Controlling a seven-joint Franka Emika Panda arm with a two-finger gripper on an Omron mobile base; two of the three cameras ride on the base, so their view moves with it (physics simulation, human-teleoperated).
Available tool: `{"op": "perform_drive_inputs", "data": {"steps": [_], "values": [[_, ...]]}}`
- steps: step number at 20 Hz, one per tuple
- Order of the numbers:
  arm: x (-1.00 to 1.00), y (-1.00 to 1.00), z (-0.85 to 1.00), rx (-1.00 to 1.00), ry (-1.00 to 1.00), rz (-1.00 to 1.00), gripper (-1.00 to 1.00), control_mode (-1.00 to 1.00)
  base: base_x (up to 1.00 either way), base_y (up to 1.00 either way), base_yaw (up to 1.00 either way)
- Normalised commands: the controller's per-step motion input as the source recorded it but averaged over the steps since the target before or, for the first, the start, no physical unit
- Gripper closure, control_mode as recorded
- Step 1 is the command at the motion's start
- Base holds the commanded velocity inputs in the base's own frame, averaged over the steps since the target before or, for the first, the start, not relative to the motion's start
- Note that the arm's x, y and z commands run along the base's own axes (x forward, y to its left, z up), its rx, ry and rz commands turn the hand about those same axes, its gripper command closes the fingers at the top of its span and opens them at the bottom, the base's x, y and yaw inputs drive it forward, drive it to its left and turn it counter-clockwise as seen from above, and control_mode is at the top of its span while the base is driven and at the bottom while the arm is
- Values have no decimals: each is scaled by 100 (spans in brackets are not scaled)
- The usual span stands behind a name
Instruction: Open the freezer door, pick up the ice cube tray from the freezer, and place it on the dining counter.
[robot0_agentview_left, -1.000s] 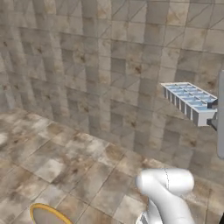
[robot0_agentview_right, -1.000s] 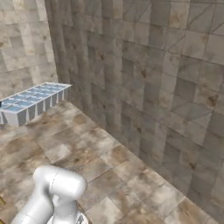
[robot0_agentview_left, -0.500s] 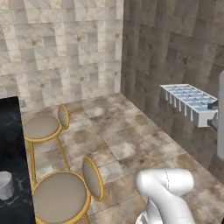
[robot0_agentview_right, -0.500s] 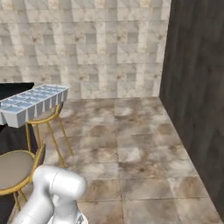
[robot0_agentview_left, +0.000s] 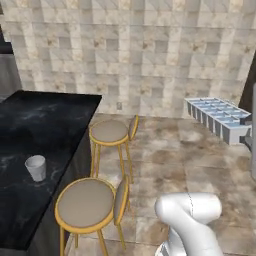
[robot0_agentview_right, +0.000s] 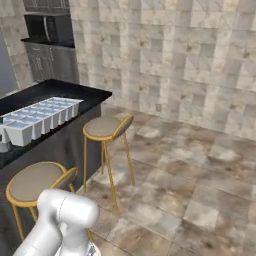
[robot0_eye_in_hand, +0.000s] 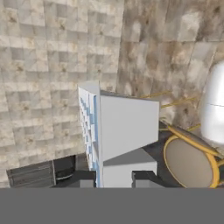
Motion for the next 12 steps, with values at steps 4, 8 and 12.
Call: {"op": "perform_drive_inputs", "data": {"steps": [4, 8, 12], "values": [[0, 0, 0, 0, 0, 0, 100, 100, 0, -4, 92], [0, 0, 0, 0, 0, 0, 100, 100, 0, -19, 90], [0, 0, 0, 0, 0, 0, 100, 100, 0, -46, 82]]}}
